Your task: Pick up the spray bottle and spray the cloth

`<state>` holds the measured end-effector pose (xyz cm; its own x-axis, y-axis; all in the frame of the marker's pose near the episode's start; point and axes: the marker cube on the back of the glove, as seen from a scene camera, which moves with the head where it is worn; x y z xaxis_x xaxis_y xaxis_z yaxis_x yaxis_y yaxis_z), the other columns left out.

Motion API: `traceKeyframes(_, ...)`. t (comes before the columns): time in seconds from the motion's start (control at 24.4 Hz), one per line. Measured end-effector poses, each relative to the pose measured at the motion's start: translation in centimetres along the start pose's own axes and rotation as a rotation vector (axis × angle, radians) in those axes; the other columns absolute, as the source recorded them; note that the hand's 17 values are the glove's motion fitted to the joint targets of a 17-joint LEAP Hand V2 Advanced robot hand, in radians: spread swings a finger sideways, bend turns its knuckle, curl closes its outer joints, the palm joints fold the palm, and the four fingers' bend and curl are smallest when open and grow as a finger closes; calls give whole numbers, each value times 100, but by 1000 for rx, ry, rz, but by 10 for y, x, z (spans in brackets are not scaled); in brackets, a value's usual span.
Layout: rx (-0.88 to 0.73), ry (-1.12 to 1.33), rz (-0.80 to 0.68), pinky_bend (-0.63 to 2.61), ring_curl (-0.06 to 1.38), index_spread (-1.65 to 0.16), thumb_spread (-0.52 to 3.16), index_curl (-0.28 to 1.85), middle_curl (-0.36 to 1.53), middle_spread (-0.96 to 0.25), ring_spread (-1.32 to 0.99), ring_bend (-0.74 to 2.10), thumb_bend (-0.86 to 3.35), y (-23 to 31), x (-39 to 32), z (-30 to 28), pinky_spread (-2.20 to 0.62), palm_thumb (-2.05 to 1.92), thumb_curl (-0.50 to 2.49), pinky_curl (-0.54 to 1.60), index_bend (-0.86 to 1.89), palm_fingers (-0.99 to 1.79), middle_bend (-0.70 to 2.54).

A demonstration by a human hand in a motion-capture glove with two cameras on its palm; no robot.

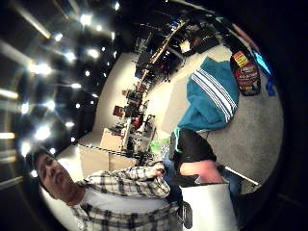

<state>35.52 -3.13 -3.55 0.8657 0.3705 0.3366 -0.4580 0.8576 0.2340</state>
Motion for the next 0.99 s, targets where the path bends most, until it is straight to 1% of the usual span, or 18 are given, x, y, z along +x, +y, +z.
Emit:
traceKeyframes(0.12, 5, -72, 25, 50, 25, -31, 109, 28, 25, -4, 5, 40, 0, -21, 15, -7, 20, 59, 40, 22, 14, 24, 20)
traceKeyframes(0.37, 60, -315, 64, 51, 27, -27, 105, 27, 27, -1, 6, 45, 2, -70, 46, -10, 20, 70, 44, 22, 14, 30, 20)
traceKeyframes(0.53, 92, -387, 56, 52, 28, -26, 102, 27, 28, 0, 4, 46, 2, -92, 64, -7, 19, 76, 46, 23, 14, 34, 20)
traceKeyframes(0.78, 140, -485, 158, 50, 29, -25, 98, 27, 30, 0, 2, 47, 0, -121, 85, 17, 18, 81, 48, 23, 15, 38, 22)
traceKeyframes(0.99, 171, -514, 166, 47, 29, -25, 95, 28, 32, 0, -1, 46, -1, -141, 92, 24, 14, 85, 50, 23, 16, 44, 23)
